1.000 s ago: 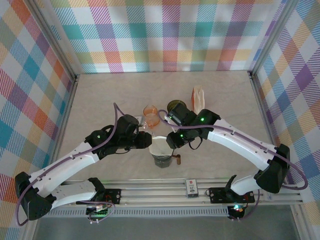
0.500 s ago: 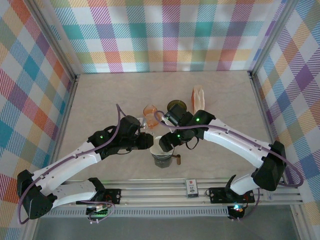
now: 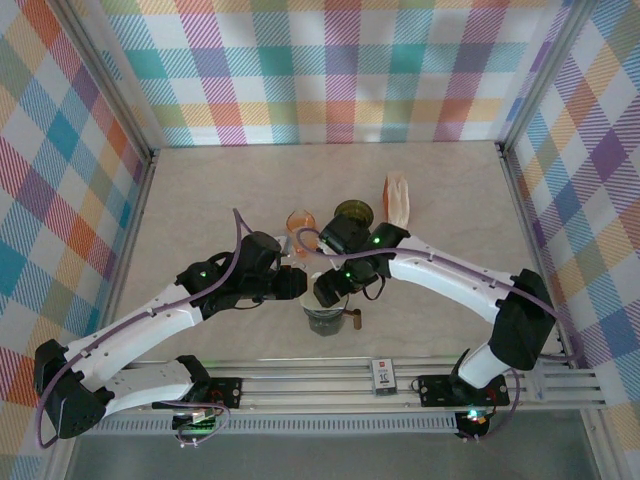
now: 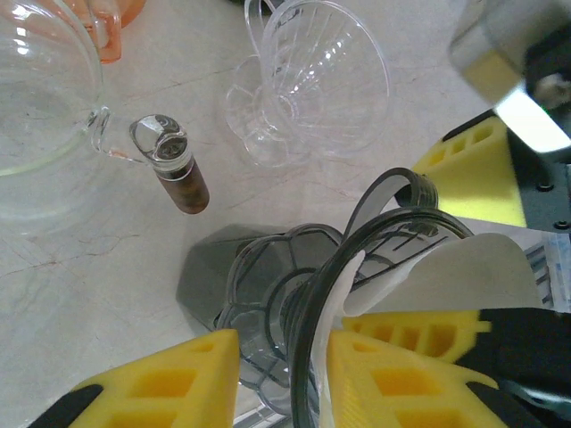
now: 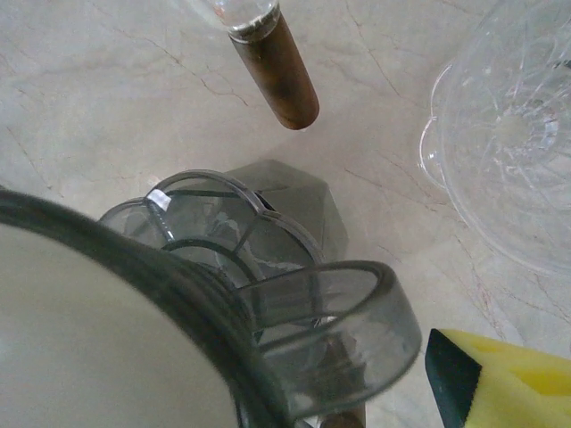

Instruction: Place the coffee filter in the dripper

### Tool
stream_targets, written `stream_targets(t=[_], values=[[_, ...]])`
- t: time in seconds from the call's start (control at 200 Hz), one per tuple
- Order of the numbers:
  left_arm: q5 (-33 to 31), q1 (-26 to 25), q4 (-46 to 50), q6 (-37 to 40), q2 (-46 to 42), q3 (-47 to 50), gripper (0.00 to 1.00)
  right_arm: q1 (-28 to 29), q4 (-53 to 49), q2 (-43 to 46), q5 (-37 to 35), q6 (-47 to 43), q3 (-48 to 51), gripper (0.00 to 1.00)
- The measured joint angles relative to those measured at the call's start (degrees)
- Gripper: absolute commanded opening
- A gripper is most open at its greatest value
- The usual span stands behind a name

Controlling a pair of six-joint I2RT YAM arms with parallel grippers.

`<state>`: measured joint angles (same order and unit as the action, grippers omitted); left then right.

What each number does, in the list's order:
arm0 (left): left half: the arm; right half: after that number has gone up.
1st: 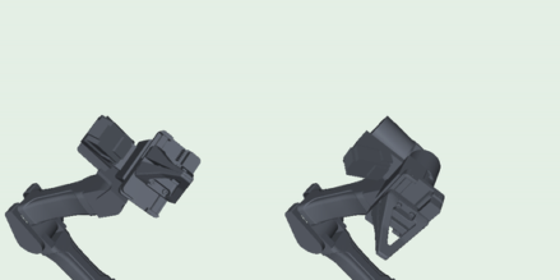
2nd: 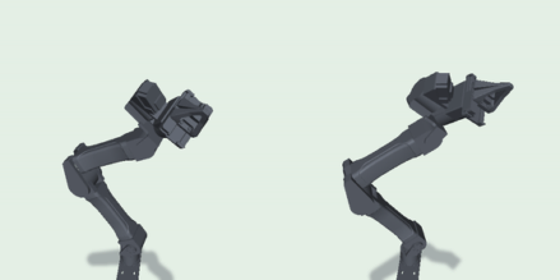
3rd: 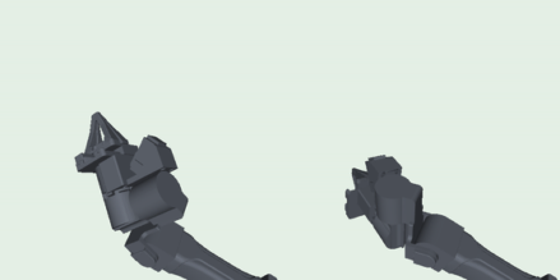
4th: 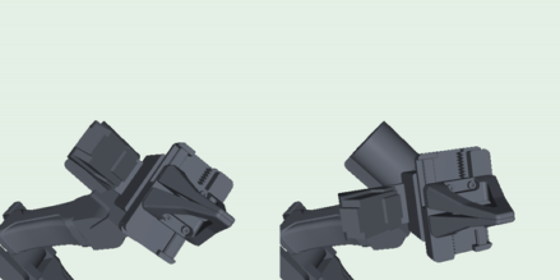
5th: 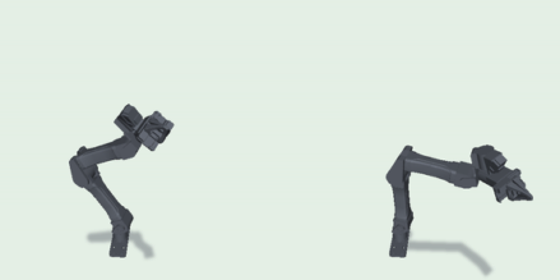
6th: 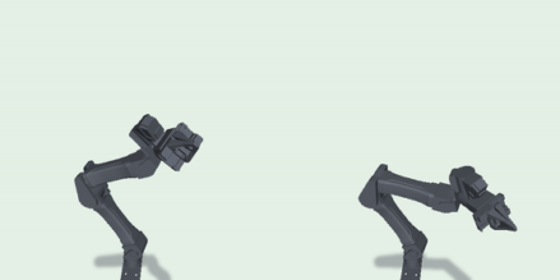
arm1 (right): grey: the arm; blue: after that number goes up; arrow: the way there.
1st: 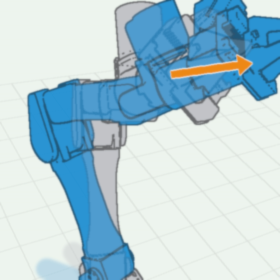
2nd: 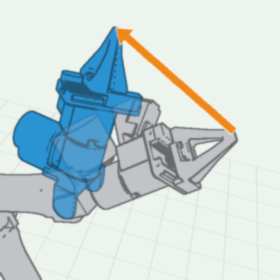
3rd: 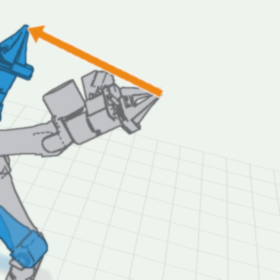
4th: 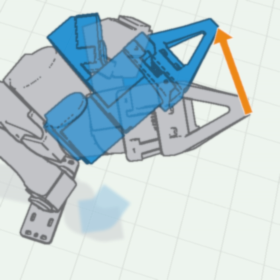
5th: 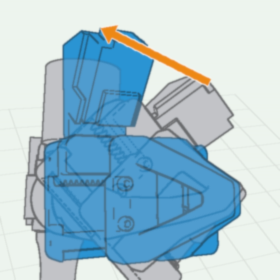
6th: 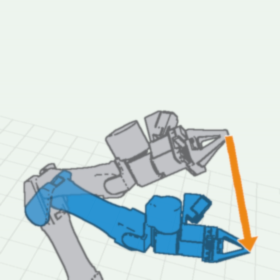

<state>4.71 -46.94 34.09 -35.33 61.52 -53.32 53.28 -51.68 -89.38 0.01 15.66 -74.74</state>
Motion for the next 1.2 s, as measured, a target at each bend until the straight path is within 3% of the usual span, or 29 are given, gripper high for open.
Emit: stream_targets(t=[0.93,1.2], values=[[0.4,0.0,-1.3,-0.4,0.4,1.4,0.29,0.0,3.2,-1.9,-0.9,0.3,3.2,0.83],[0.4,0.0,-1.3,-0.7,0.3,1.5,0.28,0.0,3.2,3.4,-0.6,0.7,3.2,0.84]])
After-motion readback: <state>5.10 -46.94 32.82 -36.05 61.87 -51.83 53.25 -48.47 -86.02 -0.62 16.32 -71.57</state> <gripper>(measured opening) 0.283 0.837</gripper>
